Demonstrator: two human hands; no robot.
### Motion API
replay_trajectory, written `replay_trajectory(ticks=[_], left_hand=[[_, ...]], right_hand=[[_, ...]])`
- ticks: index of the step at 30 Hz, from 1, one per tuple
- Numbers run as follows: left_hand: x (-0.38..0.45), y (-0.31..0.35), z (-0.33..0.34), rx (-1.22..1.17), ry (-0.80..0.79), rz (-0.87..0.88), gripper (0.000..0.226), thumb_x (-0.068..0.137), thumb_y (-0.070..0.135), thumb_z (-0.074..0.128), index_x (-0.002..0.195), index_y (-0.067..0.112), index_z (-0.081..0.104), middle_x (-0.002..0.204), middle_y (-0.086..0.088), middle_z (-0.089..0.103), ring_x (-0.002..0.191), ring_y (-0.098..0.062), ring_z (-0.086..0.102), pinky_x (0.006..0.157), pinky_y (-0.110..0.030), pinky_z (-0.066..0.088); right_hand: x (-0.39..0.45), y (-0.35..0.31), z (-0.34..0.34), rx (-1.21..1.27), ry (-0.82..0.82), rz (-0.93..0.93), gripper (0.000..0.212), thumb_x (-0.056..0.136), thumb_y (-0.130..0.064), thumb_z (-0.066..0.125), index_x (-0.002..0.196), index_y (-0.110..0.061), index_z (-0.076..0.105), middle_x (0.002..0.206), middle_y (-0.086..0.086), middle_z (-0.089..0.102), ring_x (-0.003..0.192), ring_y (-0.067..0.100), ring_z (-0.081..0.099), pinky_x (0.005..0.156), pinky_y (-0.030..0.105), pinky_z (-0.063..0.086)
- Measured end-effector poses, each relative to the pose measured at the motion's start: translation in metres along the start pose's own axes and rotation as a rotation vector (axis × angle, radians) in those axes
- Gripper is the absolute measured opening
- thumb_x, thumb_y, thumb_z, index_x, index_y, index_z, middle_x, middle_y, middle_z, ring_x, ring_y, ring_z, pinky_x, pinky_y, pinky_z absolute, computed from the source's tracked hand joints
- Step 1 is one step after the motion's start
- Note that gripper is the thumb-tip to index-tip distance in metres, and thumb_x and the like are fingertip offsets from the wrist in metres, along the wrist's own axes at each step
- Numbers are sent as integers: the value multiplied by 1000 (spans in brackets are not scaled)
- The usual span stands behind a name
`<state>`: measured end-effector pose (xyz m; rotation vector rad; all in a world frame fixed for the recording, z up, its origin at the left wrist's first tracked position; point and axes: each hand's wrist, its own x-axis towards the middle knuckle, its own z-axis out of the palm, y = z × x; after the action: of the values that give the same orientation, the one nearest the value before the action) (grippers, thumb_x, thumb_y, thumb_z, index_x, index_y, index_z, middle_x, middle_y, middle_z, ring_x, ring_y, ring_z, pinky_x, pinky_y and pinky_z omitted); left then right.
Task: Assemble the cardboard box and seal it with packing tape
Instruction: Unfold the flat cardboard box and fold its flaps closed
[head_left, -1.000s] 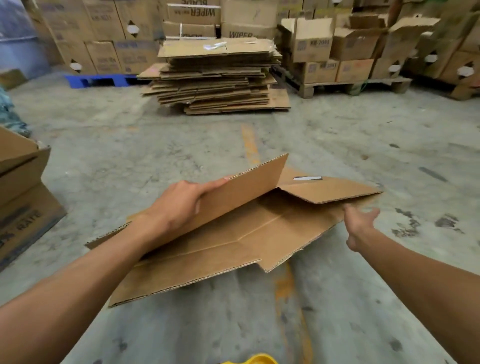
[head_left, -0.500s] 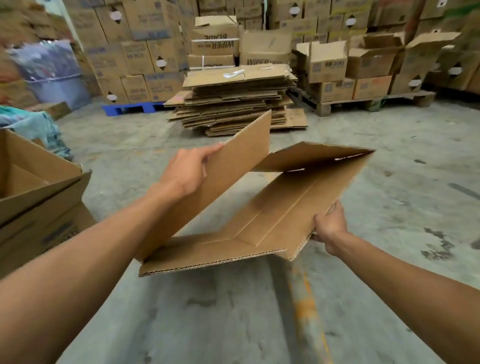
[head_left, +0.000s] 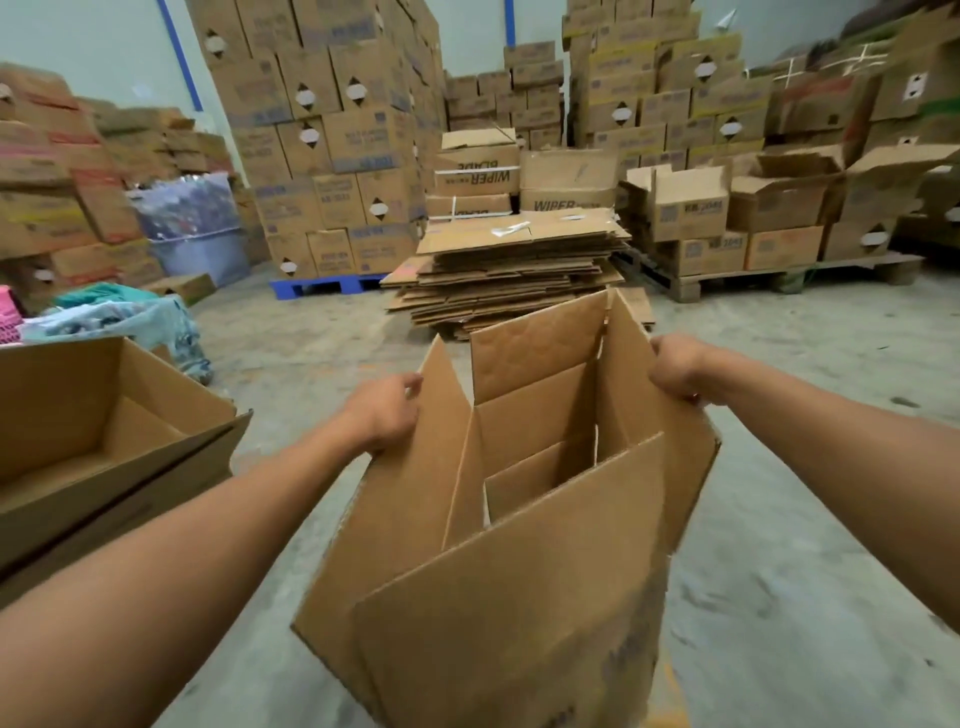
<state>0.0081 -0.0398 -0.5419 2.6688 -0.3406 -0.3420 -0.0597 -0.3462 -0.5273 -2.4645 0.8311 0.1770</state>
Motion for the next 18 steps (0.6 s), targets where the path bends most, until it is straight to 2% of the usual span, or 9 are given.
replay_trajectory(ticks=[2,4,6,8,10,12,13,15,18], left_hand=[[-9,-9,10,-9,20,-1,55,100,21,47,152,18,30,154,-7,40,137,-27,41,112,-37,33],[-14,-16,8,-136,48,-23,54,101,27,44,152,21,30,156,-6,36,140,-27,37,114,-35,27],[-17,-16,0,-278,48,-45,52,102,31,42,152,24,31,157,-4,34,142,-27,34,115,-36,26],[-17,-13,-11,-343,49,-41,52,101,35,43,152,26,31,158,-2,32,143,-26,33,116,-38,25],[-15,-6,-27,-339,95,-19,54,100,36,44,152,26,32,158,0,33,143,-25,33,115,-37,25],[-8,5,-51,-317,162,-9,55,99,34,46,152,25,32,156,0,35,141,-25,36,113,-36,28],[-3,11,-65,-300,200,0,55,99,30,47,152,24,32,156,-2,37,139,-26,38,112,-35,30],[4,23,-96,-258,265,27,57,98,21,48,152,20,32,154,-5,39,137,-28,41,109,-35,34],[8,33,-137,-189,352,24,57,95,19,49,151,17,35,150,-8,45,131,-30,47,100,-36,42]], right_hand=[[5,1,6,-144,58,-59,32,89,-5,48,120,-5,60,108,16,66,94,33,65,78,43,59],[0,-5,11,-309,126,-91,34,89,-11,51,122,-9,60,105,12,64,97,31,62,85,40,54],[-14,-18,13,-510,223,-114,37,92,-24,50,128,-17,54,123,12,59,116,33,53,97,47,44],[-40,-38,15,-572,312,-322,44,95,-47,43,134,-26,51,138,7,53,127,31,46,102,53,35],[-79,-62,18,-347,270,-620,54,95,-64,29,119,-29,63,120,1,67,110,21,60,100,50,43],[-121,-79,19,-99,142,-825,67,91,-71,20,84,-25,69,77,-5,70,72,9,64,75,36,53],[-137,-83,21,-67,137,-903,70,91,-71,19,69,-22,64,62,-6,62,57,6,57,63,29,48],[-150,-89,21,-133,308,-1092,68,96,-65,17,54,-22,50,47,-7,45,43,9,42,54,25,32],[-130,-102,10,-120,650,-1270,60,101,-49,23,51,-22,42,46,-11,38,40,9,32,56,31,30]])
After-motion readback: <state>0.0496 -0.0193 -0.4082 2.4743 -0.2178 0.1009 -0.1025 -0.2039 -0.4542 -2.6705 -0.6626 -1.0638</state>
